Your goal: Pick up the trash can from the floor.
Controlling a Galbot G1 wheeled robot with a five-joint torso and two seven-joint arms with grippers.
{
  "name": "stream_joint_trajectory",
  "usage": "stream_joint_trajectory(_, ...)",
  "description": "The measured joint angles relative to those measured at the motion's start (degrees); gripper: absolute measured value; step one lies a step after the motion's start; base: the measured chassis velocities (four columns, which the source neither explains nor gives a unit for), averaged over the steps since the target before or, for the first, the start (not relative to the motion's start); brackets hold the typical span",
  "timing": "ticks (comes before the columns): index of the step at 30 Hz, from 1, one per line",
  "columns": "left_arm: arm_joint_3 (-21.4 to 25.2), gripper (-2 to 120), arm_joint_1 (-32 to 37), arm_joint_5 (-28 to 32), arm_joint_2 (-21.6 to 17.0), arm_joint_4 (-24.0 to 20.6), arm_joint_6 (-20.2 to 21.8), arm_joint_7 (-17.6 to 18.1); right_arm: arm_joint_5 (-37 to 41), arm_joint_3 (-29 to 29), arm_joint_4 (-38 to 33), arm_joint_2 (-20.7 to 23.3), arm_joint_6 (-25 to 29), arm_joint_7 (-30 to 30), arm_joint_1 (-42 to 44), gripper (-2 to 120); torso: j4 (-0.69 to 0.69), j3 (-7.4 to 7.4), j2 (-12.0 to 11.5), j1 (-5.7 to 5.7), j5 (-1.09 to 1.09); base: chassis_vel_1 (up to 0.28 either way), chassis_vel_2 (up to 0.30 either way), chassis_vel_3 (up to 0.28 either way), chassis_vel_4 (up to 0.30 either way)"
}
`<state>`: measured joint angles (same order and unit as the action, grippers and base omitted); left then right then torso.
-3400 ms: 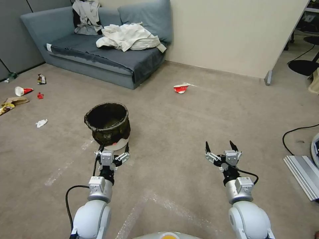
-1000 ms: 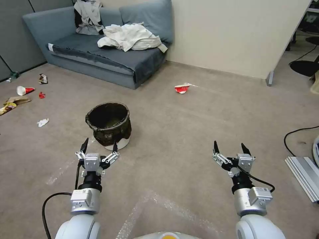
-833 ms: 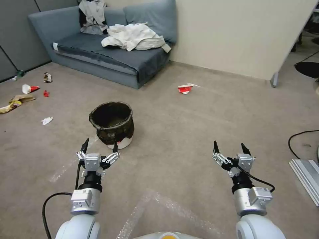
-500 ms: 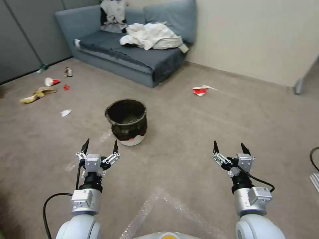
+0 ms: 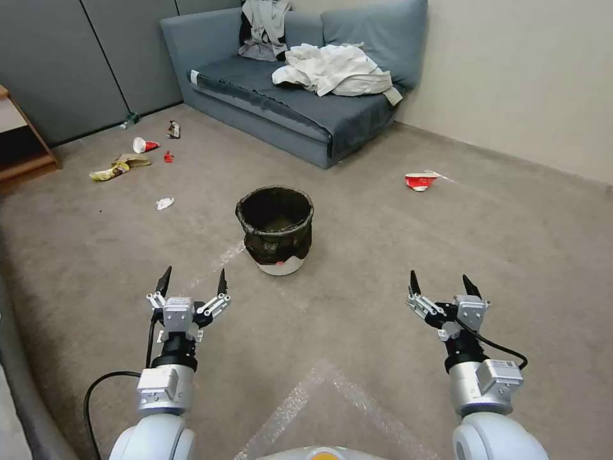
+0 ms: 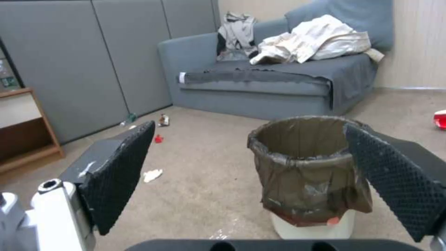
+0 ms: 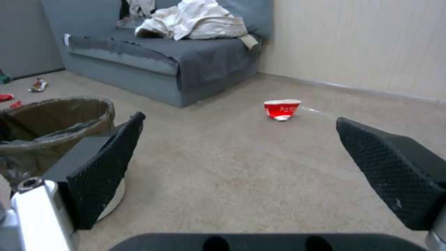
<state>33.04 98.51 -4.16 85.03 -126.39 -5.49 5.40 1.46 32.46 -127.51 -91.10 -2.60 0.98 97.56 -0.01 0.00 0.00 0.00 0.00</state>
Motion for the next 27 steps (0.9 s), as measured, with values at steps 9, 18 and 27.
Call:
stream_joint_trajectory(9,0.03,100,0.04,-0.07,0.02,-0.09,0.00,0.06,-0.01,-0.11,0.08,0.04,0.09,-0.49,-0.07,100,0.01,0.00,0.00,0.00,0.00,0.000,0.000,0.000,0.000)
stream_joint_trajectory(18,-0.02,100,0.01,-0.11,0.05,-0.09,0.00,0.06,-0.02,-0.12,0.19,0.07,0.11,-0.86,-0.18,100,0.01,0.00,0.00,0.00,0.00,-0.033,0.033,0.032,-0.027)
stream_joint_trajectory(27,0.29,100,-0.16,-0.03,0.00,-0.09,0.03,0.08,-0.07,-0.16,0.49,0.04,0.08,-0.98,-0.37,100,0.01,0.00,0.00,0.00,0.00,-0.022,0.038,0.024,-0.039)
